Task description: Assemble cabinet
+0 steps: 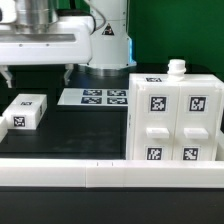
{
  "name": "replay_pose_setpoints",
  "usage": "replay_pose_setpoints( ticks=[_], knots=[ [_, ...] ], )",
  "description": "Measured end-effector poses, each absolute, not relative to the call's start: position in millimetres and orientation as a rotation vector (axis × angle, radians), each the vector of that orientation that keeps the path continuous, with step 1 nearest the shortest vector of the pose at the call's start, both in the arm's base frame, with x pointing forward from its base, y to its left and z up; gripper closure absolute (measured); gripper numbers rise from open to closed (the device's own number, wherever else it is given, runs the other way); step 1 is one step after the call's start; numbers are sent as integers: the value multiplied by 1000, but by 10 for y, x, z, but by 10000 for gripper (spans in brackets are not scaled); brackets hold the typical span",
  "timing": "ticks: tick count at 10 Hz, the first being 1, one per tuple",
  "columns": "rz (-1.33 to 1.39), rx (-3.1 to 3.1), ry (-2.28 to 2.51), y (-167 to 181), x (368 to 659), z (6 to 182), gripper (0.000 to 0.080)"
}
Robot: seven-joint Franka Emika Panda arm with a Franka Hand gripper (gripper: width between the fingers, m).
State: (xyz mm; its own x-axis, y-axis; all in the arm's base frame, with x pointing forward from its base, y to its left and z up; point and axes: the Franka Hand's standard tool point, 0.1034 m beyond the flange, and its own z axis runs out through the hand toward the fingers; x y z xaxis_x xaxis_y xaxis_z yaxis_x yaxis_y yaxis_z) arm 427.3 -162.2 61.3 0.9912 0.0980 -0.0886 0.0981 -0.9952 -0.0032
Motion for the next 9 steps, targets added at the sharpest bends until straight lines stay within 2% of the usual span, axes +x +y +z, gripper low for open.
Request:
replay_pose_setpoints(
  ticks=[3,9],
  knots=[
    [-153,3109,149,-2005,4208,484,2],
    [-194,3100,171,-1852,4217,316,2]
  ],
)
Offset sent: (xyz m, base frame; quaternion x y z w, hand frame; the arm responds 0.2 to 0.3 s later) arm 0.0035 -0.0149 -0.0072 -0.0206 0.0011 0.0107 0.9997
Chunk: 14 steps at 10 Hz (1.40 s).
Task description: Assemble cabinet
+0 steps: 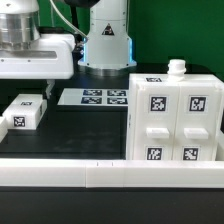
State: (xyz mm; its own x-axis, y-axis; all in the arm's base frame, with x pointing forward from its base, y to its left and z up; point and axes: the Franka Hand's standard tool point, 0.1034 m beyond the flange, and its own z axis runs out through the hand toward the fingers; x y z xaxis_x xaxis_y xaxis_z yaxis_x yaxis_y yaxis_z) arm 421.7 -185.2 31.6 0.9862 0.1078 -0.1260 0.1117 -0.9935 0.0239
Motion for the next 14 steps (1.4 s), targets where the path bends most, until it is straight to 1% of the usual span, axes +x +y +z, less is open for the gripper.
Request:
replay_pose_setpoints(
  ticks=[5,7,8,9,10,14],
  knots=[
    [-199,3094,201,-1784,4201,227,2],
    [-198,3081,213,-1809,4148,120,2],
    [-193,3077,217,-1809,4148,100,105],
    [-192,3077,217,-1808,4154,104,105],
    [-191,3076,218,-1806,4157,104,239],
    [-190,3076,219,-1805,4158,104,241]
  ],
)
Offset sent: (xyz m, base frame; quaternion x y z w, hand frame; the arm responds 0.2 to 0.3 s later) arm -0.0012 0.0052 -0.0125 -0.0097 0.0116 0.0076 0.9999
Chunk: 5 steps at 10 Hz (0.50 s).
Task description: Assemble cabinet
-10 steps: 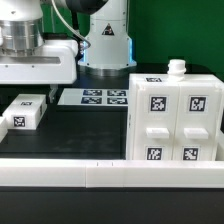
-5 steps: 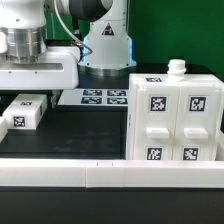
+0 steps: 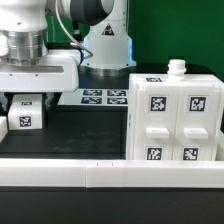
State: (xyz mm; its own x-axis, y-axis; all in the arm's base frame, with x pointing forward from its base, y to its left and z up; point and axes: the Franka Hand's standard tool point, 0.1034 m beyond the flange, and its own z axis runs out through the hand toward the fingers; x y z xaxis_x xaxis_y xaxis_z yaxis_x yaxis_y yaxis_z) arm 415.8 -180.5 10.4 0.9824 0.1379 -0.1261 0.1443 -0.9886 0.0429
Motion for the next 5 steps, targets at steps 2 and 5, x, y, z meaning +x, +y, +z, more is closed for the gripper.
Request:
replay_pose_setpoints(
  ticks=[2,5],
  knots=[
    [-212,3098,241,-1690,4201,281,239],
    [-132,3130,260,-1433,4410,772,239]
  ],
)
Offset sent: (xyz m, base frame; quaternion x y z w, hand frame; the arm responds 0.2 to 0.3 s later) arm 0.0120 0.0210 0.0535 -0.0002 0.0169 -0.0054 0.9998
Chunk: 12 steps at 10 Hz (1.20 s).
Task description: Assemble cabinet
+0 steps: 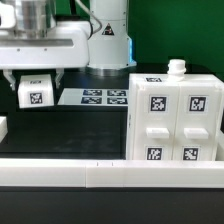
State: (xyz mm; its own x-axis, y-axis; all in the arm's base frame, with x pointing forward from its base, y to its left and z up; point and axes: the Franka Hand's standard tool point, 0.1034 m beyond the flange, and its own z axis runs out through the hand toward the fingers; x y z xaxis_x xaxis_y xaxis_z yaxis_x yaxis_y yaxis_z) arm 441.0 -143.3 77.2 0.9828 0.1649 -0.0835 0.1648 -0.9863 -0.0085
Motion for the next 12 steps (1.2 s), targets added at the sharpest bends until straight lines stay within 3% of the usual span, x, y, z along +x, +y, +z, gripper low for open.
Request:
replay_pose_setpoints(
  ticks=[4,8,12],
  knots=[
    [164,-3092,-134,-855,4869,1362,239],
    [160,-3094,-169,-875,4844,1309,239],
    [183,-3087,-101,-376,5295,1723,239]
  ],
)
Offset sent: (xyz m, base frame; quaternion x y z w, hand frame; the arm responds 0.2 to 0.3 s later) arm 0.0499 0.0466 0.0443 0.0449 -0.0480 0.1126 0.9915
